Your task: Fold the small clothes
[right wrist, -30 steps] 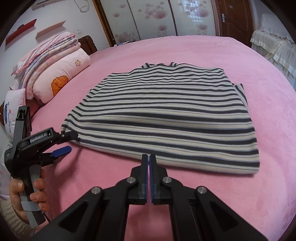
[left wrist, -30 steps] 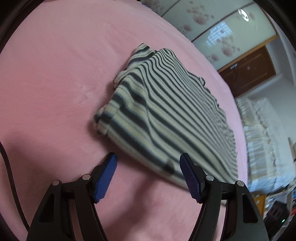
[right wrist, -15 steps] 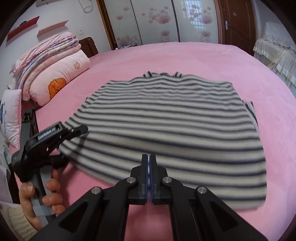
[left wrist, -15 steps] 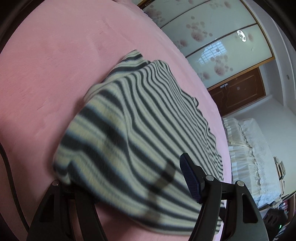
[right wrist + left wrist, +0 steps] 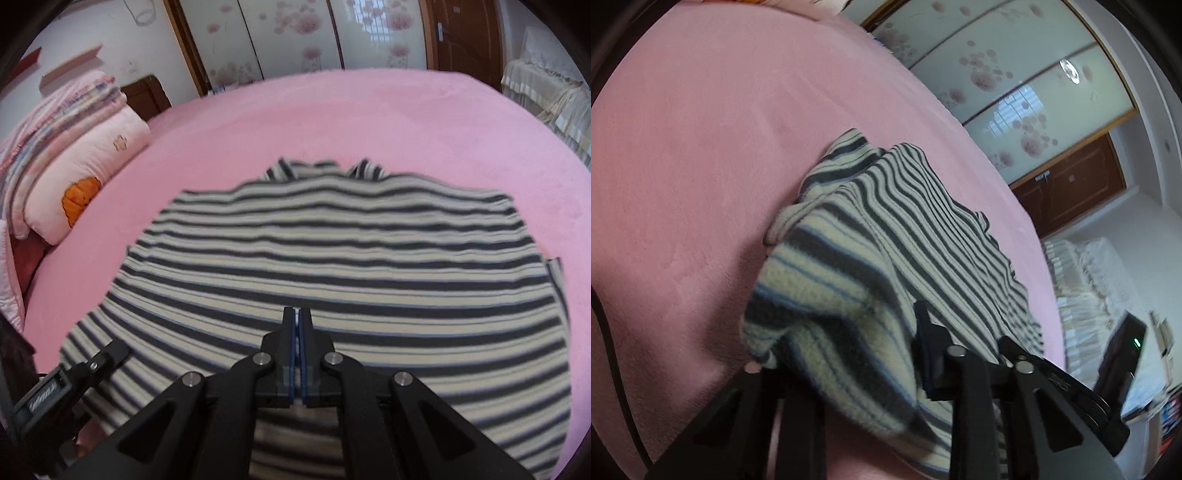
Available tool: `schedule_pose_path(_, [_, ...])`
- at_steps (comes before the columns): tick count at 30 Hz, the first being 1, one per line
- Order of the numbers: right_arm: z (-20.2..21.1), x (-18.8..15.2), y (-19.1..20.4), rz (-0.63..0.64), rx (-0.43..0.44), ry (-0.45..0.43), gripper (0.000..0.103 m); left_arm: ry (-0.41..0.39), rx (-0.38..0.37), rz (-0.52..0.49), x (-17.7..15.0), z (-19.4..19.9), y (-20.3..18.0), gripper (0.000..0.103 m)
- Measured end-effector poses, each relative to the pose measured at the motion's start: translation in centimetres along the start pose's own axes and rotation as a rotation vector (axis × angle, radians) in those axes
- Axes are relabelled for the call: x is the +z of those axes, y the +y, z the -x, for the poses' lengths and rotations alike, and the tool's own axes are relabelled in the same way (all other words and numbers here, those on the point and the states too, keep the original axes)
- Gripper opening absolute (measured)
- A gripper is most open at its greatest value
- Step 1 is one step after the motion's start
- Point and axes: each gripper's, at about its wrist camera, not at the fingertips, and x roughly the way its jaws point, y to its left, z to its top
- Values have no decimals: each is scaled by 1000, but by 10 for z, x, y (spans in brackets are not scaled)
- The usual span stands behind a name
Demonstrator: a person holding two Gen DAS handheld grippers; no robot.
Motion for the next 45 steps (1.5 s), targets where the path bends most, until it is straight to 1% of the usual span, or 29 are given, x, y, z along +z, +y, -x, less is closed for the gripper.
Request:
schedule_pose_path(1, [-9, -2, 0, -5, -5, 30, 1, -5, -2, -11, 0, 2, -1, 18])
schedule_pose_path(2, [-13, -3, 0, -4, -8, 41, 1, -9, -8, -17, 0, 4, -2, 17])
schedule_pose_path(7, [-16, -5, -4, -17, 6, 58, 1, -56, -35, -73, -1, 17, -13, 16])
schedule_pose_path(9, [-13, -4, -3, -20, 5, 60, 1, -65, -41, -92, -1, 21, -16, 16])
schedule_pose_path(12, [-1, -2, 2, -2, -4, 32, 1, -75, -48, -110, -1, 24, -21, 16])
schedule_pose_path(15, [-2, 1, 3, 6, 5, 40, 1, -77, -51, -119, 0, 26, -24, 16])
schedule_pose_path(17, [-7, 1, 5, 20, -8, 48, 1, -82, -51, -124, 0, 26, -26, 15])
schedule_pose_path(22, [-17, 2, 0, -4, -2, 68, 0, -89, -32, -147, 1, 26, -32, 15])
schedule_pose_path(27, [-22, 1, -1, -3, 4, 82, 0, -91, 10, -193, 1, 25, -42, 16])
schedule_pose_path(31, [-22, 1, -8, -28, 48, 86, 0, -103, 41, -306, -1, 23, -72, 16])
schedule_pose_path(34, [-19, 2, -23, -91, 141, 84, 0, -111, 28, -420, -7, 23, -108, 15])
schedule_pose_path(37, [-9, 0, -44, -151, 229, 79, 0, -105, -3, -536, -18, 21, -145, 15])
schedule_pose_path(39, [2, -2, -60, -188, 252, 55, 0, -101, -25, -624, -32, 19, -169, 15])
schedule_pose_path(40, [12, -4, -74, -222, 272, 36, 1, -95, -40, -664, -40, 19, -179, 15])
schedule_pose_path(42, [28, -8, -97, -271, 284, 7, 1, -78, -75, -747, -60, 16, -200, 15])
schedule_pose_path(43, [36, -11, -109, -290, 284, -8, 1, -66, -88, -792, -71, 14, -208, 15])
schedule_pose_path(45, [49, -17, -133, -308, 254, -19, 1, -34, -117, -879, -96, 11, -221, 15])
